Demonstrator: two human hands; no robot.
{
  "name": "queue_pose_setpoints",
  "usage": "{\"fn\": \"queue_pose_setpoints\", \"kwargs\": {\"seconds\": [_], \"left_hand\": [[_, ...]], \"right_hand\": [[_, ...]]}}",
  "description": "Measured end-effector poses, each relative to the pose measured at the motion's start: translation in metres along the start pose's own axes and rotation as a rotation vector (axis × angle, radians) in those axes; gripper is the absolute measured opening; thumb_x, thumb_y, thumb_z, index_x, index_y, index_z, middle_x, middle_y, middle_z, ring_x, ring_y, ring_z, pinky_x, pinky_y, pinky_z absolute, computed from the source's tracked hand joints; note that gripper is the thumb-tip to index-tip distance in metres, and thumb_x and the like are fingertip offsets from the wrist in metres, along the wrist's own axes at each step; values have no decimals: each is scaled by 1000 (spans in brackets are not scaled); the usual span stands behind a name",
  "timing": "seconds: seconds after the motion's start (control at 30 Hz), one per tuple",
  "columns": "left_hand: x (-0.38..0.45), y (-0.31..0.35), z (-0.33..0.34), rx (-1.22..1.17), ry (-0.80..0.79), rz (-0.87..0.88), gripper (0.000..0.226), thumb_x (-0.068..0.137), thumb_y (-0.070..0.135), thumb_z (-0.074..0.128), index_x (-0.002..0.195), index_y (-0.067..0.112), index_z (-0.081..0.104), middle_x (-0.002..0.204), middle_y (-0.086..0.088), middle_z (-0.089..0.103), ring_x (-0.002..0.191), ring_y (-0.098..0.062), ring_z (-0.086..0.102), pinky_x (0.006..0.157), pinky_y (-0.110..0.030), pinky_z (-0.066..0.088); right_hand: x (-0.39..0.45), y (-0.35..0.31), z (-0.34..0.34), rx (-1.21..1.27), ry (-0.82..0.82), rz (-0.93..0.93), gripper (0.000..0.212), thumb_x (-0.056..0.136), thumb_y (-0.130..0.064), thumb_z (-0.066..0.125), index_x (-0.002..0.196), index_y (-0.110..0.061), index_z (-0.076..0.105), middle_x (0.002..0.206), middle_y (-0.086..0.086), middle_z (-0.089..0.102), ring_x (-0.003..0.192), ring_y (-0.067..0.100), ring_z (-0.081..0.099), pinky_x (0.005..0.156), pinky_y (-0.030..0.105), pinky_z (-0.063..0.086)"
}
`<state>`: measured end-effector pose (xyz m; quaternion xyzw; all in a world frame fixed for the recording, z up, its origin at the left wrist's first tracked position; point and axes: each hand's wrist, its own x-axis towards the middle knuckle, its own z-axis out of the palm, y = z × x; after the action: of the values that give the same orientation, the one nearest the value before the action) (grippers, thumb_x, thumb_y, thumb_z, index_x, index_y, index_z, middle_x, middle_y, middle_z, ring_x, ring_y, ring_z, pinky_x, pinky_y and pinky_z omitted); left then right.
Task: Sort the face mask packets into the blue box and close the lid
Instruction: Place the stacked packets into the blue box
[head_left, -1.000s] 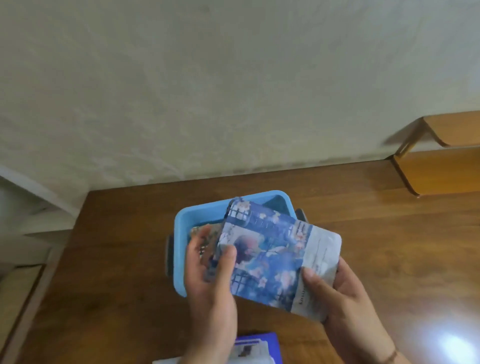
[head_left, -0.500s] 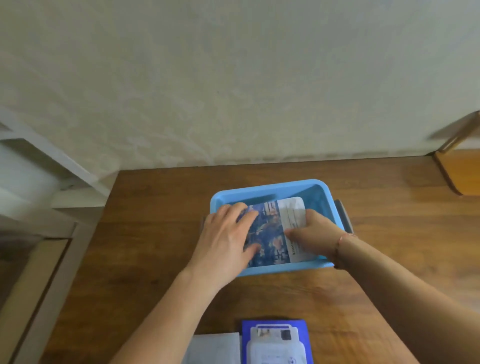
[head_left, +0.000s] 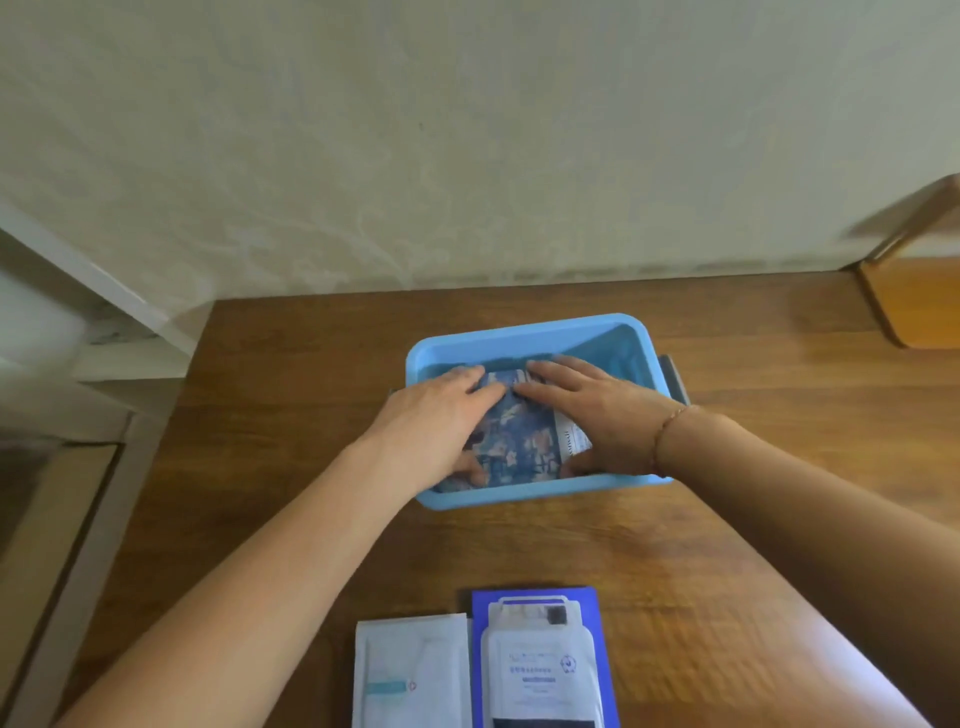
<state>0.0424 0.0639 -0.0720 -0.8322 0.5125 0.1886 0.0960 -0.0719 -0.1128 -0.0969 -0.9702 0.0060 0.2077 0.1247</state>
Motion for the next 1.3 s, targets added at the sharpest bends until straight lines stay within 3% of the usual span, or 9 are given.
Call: {"fn": "queue_pose_setpoints", "kwargs": {"seconds": [0.2,0.33,0.43,0.53,0.67,0.77,0.83,0.97,1.3], "left_hand": [[6,4,-1,157,-62,28,110,75,44,80,156,22,9,161,-8,19,143,-28,30,109,-43,38],[-11,-3,-9,41,-29,74,107,82,43,75,158,20,3,165,-3,3,151,-21,6,121,-37,15],[-43,-1,-7,-139,325,142,82,85,38,72,152,13,32,158,-8,29,148,-22,23,121,-36,22],[-80,20,29,-285,743,290,39,84,26,76,118,9,67,116,-9,64,109,-24,60,96,-38,49],[-104,63,112,-136,228,407,79,71,62,70,137,23,49,136,1,51,119,-23,51,102,-48,43],[-105,78,148,-87,-66,322,102,70,69,64,151,33,15,161,4,13,143,-27,22,116,-54,12],[-105,82,155,-113,-70,282,103,71,68,65,151,35,8,162,5,0,146,-27,12,117,-55,6],[-104,84,154,-140,-82,254,105,74,68,65,150,36,0,161,6,-8,146,-24,6,118,-48,13],[-112,84,156,-241,-37,221,106,81,62,64,152,32,-8,158,8,-23,149,-21,-9,122,-38,-5]], "right_hand": [[6,2,2,-15,31,-30,101,80,-47,72,154,-30,6,161,-2,9,147,23,9,119,36,16],[0,3,-1,-25,64,-27,96,78,-48,73,154,-29,16,162,1,11,149,24,6,120,43,18],[-39,-7,-3,264,476,-57,70,81,-41,74,141,-18,47,150,7,41,142,24,33,115,38,31],[-104,-40,23,696,918,128,23,86,-19,71,107,-12,68,106,-3,70,98,6,64,88,14,46],[-159,-82,127,1278,480,669,19,81,-4,75,87,-21,70,90,-5,76,81,7,72,68,21,56],[-169,-96,172,1373,181,862,19,78,-5,76,92,-16,69,90,-1,75,63,-6,67,50,12,48],[-164,-106,180,1391,163,948,23,76,-11,79,93,-19,67,83,-6,73,56,-8,64,47,12,47],[-151,-120,183,1335,82,990,33,61,-36,80,91,-23,73,76,-5,75,73,11,72,76,38,59],[-140,-152,177,1113,319,876,18,90,-34,61,100,-31,47,88,-14,66,84,14,66,71,34,47]]}}
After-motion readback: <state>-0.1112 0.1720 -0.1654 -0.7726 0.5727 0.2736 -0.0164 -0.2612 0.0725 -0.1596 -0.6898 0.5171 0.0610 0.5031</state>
